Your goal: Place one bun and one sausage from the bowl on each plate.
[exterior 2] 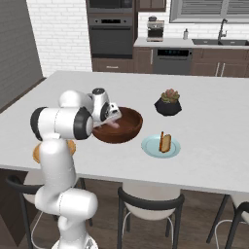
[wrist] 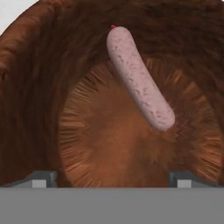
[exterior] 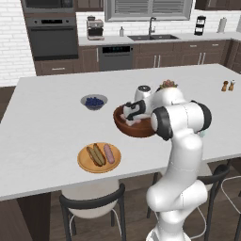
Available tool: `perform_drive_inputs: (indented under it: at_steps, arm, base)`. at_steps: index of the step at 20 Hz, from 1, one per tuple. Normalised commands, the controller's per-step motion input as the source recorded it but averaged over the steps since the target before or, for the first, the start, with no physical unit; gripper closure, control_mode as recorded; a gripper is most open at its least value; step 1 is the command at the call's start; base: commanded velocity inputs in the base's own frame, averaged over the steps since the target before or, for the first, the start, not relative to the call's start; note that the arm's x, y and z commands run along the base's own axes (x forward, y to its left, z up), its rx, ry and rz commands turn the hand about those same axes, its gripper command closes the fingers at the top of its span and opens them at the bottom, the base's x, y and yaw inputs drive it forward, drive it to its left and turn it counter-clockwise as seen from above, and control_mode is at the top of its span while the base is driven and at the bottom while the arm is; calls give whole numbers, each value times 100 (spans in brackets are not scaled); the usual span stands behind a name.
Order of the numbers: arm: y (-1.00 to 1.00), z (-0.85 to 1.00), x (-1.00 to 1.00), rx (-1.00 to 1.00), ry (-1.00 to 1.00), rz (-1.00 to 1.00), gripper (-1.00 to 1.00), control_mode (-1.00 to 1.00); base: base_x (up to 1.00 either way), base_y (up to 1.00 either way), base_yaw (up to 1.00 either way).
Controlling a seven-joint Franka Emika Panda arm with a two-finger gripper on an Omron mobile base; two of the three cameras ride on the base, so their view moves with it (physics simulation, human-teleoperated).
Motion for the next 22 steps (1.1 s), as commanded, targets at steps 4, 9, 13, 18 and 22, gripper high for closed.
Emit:
perform_drive_inputs:
  at_steps: [4,9,13,18,22]
  arm:
    - [0,-16,39,-2,2,0,-100,-100]
    - [-1,-8,46,0,1,0,-100,-100]
    - [-10,-17,39,-1,0,0,-100,-100]
    - [-14,-37,4,-5,0,0,-100,-100]
    - [-2,-31,7,-4,0,0,-100,-100]
  base:
    - [0,0,0]
    - [0,0,0]
    - [0,0,0]
    - [0,0,0]
    - [0,0,0]
